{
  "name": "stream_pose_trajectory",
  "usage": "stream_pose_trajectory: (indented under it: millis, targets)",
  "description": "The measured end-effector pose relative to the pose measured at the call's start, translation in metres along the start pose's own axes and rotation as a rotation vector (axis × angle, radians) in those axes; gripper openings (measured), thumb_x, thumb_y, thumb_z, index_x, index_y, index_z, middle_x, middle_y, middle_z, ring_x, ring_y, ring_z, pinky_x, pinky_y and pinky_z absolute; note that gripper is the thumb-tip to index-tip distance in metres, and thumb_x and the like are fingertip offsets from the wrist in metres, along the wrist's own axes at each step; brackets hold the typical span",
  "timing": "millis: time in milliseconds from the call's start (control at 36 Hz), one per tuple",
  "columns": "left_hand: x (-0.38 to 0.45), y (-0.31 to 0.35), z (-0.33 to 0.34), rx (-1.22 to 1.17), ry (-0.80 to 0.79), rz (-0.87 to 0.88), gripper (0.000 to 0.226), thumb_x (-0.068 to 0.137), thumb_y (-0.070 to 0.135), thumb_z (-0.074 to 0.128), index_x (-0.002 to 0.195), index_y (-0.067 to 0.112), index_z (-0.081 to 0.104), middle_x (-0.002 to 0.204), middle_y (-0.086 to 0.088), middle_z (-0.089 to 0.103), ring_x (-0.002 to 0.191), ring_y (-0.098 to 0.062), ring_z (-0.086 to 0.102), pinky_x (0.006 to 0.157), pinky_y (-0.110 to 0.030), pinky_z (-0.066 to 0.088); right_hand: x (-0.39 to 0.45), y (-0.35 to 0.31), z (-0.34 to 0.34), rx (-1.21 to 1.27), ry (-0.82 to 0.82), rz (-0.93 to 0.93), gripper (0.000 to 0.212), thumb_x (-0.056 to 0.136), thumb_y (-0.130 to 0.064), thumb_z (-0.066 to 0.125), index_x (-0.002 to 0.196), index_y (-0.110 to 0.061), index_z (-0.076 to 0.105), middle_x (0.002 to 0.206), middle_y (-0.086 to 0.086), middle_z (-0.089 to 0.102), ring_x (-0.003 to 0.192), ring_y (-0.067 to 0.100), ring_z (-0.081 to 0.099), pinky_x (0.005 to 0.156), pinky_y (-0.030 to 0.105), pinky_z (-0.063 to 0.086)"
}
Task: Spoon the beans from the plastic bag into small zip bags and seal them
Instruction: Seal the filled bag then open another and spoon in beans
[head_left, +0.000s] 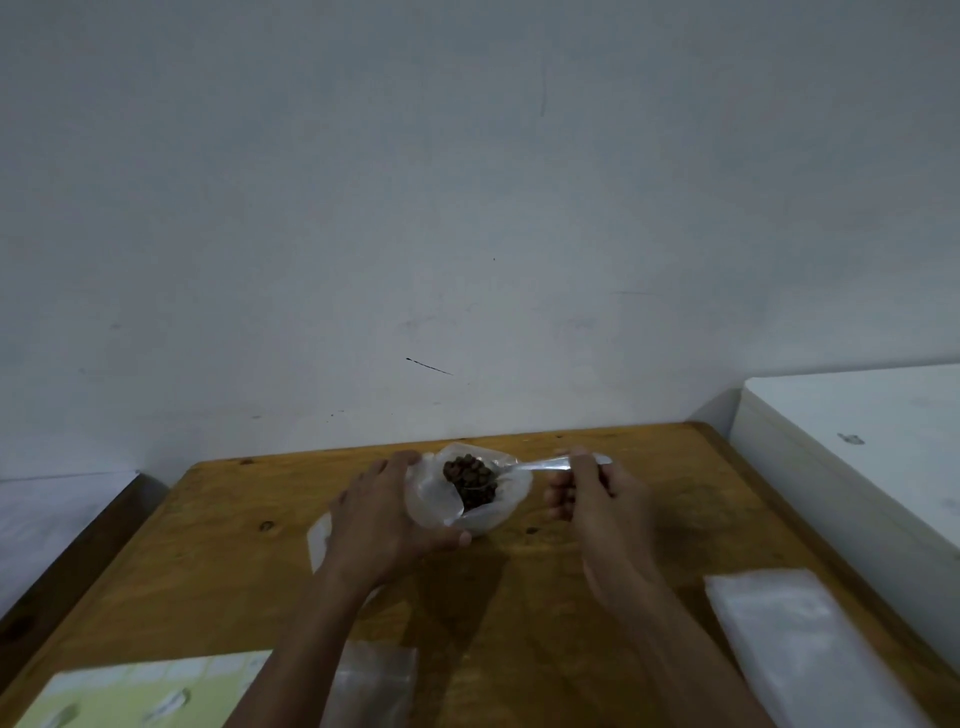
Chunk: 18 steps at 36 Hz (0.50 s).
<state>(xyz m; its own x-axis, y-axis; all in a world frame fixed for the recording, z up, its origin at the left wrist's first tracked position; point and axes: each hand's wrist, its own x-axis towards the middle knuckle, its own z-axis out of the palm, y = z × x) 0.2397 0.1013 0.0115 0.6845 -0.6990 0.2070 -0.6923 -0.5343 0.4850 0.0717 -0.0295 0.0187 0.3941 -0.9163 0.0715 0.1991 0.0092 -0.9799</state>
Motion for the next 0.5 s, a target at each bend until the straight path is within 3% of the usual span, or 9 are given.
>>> stream_pose_trajectory:
  millis: [139, 222, 361, 500]
  targets:
    - [-0.004, 0.005, -0.002, -0.051, 0.02, 0.026, 0.106, 0.052, 0.071, 0.083, 0.141, 0.03, 0.043, 0.139, 0.005, 0.054, 0.12, -0.021, 0.054, 0.099, -0.049, 0.048, -0.014, -0.002, -0.006, -0.195, -0.13, -0.205, 0.031, 0.102, -0.028, 0.051, 0.084, -0.01, 0.07, 0.071, 0.01, 0.07, 0.062, 0.02, 0.067, 0.062, 0.041, 0.057]
    - [-0.007, 0.006, -0.002, -0.096, 0.028, 0.034, 0.102, 0.056, 0.068, 0.084, 0.141, 0.029, 0.043, 0.139, 0.003, 0.053, 0.119, -0.022, 0.054, 0.098, -0.048, 0.049, -0.017, -0.001, -0.011, -0.231, -0.17, -0.297, 0.026, 0.101, -0.027, 0.051, 0.09, -0.015, 0.071, 0.074, 0.007, 0.07, 0.065, 0.019, 0.067, 0.06, 0.038, 0.058]
    - [-0.011, 0.007, -0.008, -0.184, 0.039, 0.006, 0.114, 0.044, 0.082, 0.075, 0.14, 0.028, 0.045, 0.136, 0.003, 0.055, 0.117, -0.021, 0.055, 0.095, -0.048, 0.051, -0.016, -0.002, -0.016, -0.178, -0.085, -0.346, 0.022, 0.101, -0.025, 0.051, 0.098, -0.016, 0.071, 0.074, 0.003, 0.07, 0.063, 0.014, 0.065, 0.056, 0.023, 0.055]
    - [-0.012, 0.006, -0.012, -0.224, 0.078, -0.013, 0.11, 0.049, 0.067, 0.087, 0.142, 0.025, 0.044, 0.138, 0.001, 0.054, 0.12, -0.021, 0.054, 0.097, -0.045, 0.05, -0.009, 0.004, -0.014, -0.298, -0.039, -0.356, 0.021, 0.102, -0.027, 0.049, 0.096, -0.022, 0.069, 0.071, 0.001, 0.068, 0.063, 0.01, 0.064, 0.055, 0.024, 0.054]
